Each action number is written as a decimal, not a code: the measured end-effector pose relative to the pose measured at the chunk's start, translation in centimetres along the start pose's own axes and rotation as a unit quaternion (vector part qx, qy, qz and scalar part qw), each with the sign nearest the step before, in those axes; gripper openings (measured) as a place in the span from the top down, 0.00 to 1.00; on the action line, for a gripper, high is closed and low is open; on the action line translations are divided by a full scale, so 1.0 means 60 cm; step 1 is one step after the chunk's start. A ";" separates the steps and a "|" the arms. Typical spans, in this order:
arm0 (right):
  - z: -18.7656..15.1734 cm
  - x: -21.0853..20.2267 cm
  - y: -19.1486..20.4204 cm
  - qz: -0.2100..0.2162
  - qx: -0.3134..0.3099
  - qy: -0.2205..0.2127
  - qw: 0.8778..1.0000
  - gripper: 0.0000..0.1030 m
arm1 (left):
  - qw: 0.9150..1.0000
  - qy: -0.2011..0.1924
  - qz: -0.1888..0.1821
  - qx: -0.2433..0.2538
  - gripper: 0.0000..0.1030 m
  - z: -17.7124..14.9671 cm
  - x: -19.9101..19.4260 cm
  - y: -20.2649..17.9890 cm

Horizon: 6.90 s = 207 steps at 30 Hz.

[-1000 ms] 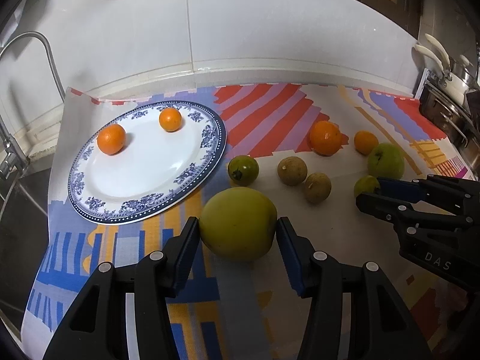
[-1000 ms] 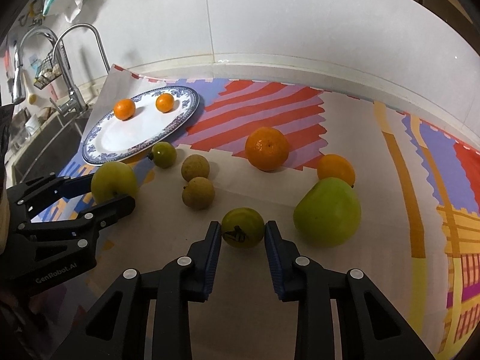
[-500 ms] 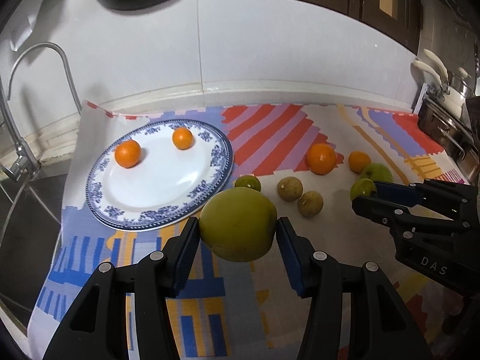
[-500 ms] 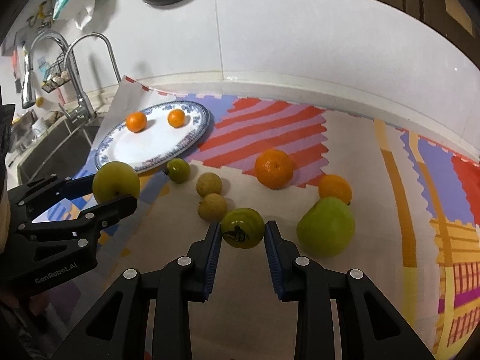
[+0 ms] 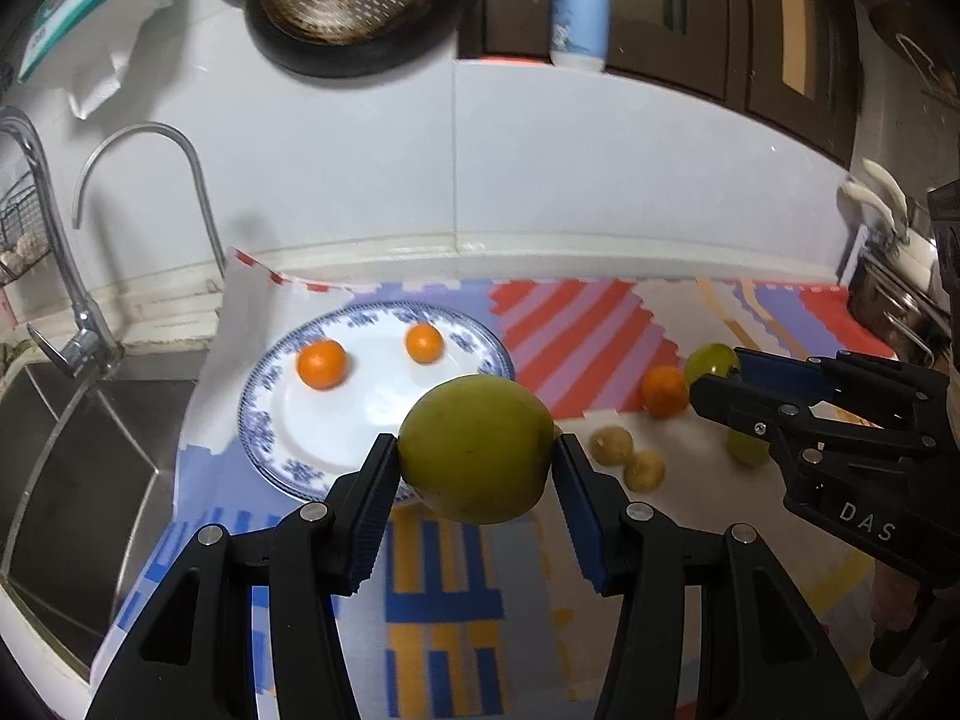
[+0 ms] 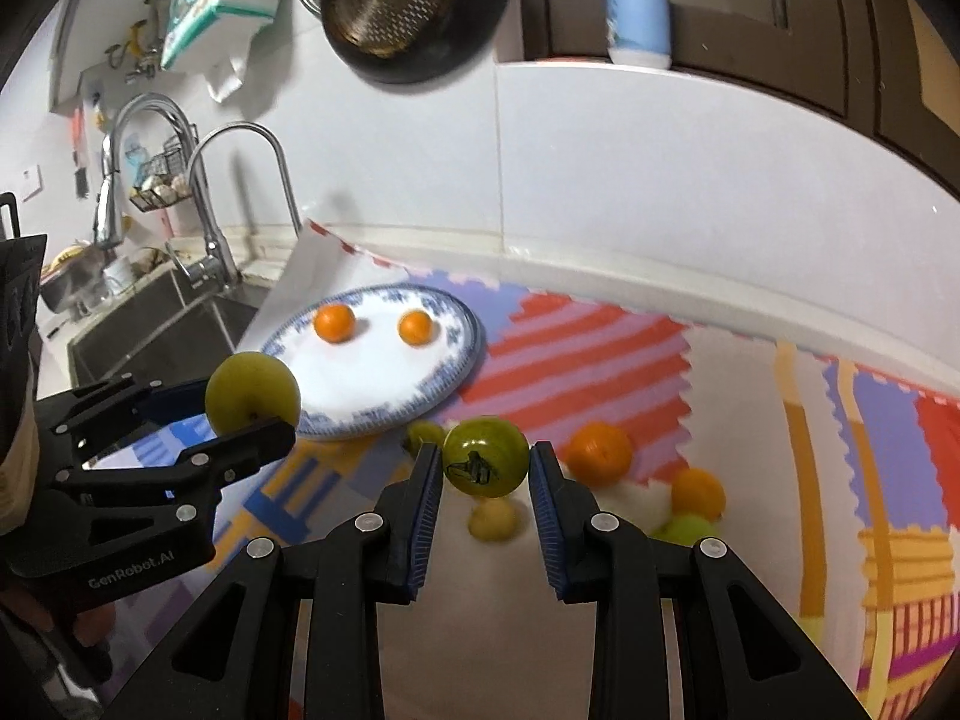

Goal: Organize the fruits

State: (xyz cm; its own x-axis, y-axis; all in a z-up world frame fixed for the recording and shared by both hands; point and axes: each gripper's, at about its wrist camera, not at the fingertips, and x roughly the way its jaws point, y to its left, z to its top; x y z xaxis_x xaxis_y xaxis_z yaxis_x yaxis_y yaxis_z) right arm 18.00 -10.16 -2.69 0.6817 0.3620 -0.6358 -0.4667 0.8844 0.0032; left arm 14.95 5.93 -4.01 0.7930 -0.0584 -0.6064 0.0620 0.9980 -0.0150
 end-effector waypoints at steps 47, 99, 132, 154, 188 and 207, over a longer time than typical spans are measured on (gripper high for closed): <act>0.104 0.323 0.070 0.089 -0.003 0.158 0.983 0.70 | 0.992 0.112 0.038 -0.039 0.50 0.023 0.213 0.163; -0.001 -0.119 -0.037 -0.090 0.050 -0.044 0.994 0.23 | 0.996 -0.086 0.012 0.037 0.12 0.009 -0.118 -0.068; -0.094 -0.013 -0.154 -0.077 0.106 0.057 0.990 0.28 | 0.993 0.040 -0.080 0.080 0.39 -0.042 0.080 -0.164; -0.101 0.060 -0.175 -0.028 0.112 0.093 0.989 0.40 | 0.989 0.105 -0.096 0.051 0.65 -0.045 0.159 -0.166; -0.092 0.047 -0.165 -0.026 0.103 0.080 0.991 0.49 | 0.992 0.073 -0.093 0.045 0.74 -0.026 0.118 -0.160; -0.051 -0.038 -0.078 -0.004 0.065 0.029 0.997 0.49 | 0.997 0.005 -0.071 0.018 0.74 -0.019 -0.012 -0.109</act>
State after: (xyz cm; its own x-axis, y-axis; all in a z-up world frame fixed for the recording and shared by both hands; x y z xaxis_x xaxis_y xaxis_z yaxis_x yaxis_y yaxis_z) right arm 16.92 -16.00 -3.62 0.6486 0.3409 -0.6805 -0.3826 0.9189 0.0957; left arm 13.28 -0.52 -4.41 0.7685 -0.1990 -0.6081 0.1951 0.9780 -0.0735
